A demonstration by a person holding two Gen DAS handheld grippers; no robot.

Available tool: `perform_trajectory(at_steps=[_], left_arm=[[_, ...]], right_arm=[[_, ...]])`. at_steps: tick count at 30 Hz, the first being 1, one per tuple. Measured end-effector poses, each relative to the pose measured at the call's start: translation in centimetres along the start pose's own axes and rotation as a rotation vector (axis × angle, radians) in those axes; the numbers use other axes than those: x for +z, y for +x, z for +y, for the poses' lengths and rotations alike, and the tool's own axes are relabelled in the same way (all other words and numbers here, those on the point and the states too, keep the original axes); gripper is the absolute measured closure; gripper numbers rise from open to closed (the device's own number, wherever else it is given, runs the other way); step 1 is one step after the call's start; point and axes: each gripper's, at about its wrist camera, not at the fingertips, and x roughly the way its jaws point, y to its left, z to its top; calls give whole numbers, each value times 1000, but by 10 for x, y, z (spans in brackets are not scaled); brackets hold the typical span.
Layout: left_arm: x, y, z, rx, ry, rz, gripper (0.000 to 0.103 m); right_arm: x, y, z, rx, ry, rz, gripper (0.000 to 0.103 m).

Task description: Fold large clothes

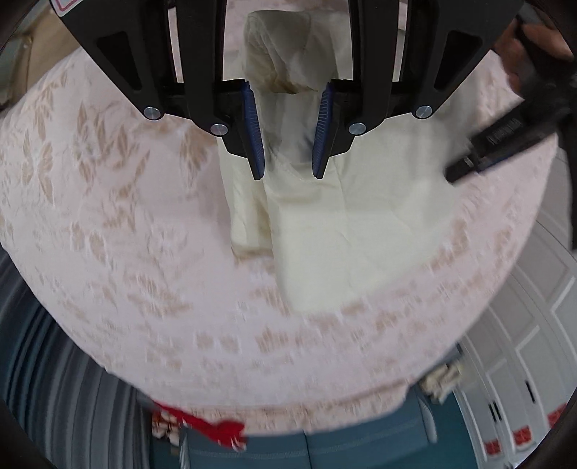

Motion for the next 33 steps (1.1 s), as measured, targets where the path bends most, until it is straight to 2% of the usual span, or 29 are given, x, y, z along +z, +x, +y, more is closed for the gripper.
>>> perform_trajectory(at_steps=[4, 8, 23, 33], left_arm=[[-3, 9, -6, 28, 28, -1, 44], [-5, 15, -12, 52, 50, -5, 44], [-19, 44, -20, 111, 120, -18, 40], [-20, 53, -19, 117, 116, -20, 38]], right_arm=[[-18, 23, -13, -1, 31, 63, 79], [-28, 37, -14, -3, 36, 88, 79], [-42, 75, -24, 46, 88, 122, 81], [-43, 79, -25, 53, 87, 118, 81]])
